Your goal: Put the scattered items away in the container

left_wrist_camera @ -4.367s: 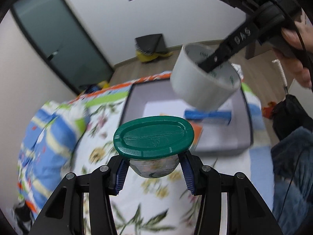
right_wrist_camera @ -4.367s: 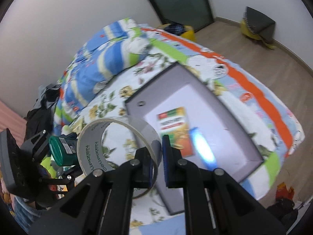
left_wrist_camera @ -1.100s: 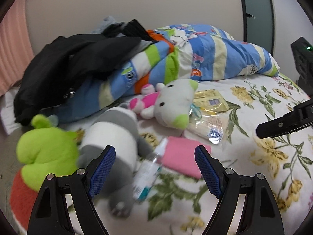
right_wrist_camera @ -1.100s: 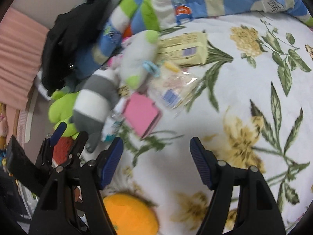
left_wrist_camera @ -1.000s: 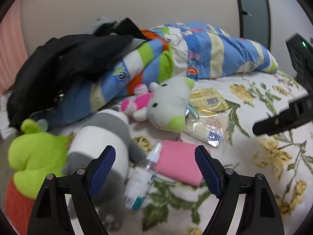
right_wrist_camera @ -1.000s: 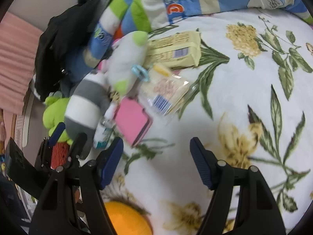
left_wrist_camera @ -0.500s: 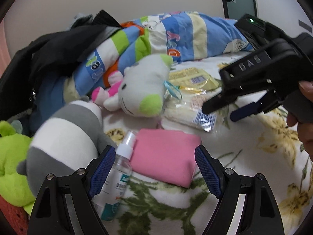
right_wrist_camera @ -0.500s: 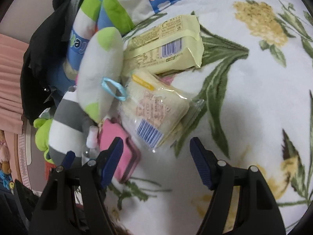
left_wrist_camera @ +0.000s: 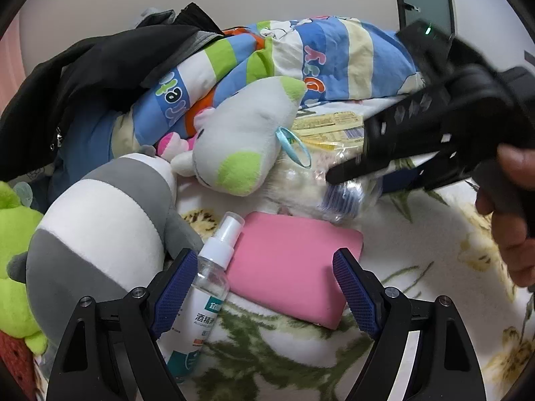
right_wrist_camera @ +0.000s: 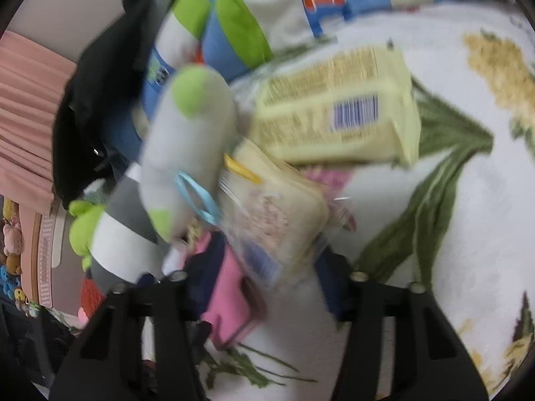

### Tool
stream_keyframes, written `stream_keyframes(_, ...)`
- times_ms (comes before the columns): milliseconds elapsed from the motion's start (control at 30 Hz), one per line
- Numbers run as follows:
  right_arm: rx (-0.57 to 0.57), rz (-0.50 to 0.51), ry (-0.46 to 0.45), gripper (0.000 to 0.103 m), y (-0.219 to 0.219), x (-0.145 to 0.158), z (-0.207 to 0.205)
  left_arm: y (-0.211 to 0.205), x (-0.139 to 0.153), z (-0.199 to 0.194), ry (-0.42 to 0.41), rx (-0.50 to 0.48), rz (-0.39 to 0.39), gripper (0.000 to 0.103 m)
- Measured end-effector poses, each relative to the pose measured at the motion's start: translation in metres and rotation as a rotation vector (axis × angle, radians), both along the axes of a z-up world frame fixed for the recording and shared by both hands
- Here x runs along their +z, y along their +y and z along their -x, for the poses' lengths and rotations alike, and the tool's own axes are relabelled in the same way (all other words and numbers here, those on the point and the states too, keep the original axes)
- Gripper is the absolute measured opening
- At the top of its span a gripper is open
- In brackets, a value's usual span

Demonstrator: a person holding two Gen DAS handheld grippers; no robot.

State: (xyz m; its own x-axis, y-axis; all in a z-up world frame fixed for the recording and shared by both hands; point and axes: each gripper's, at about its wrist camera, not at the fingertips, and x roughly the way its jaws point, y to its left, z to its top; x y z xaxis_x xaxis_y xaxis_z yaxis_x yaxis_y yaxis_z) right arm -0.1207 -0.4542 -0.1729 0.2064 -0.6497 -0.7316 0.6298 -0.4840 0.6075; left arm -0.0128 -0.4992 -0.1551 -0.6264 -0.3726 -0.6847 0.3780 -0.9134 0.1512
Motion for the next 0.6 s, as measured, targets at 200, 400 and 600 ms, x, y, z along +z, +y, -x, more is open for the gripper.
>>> stream_keyframes(200,-0.019,0.033,-0.016,0.037,0.0,-0.006,0.005,0.003,-0.004,-0.004,-0.001,0.005,0.019,0.084)
stream_keyframes(400,-0.003,0.077,-0.002,0.025,0.007,0.001,0.005,0.004,-0.004,-0.004,0.005,0.004,0.008,0.084)
stream_keyframes(600,0.0,0.114,0.01,0.019,0.014,0.014,0.003,0.008,0.001,-0.004,0.017,-0.015,-0.003,0.084)
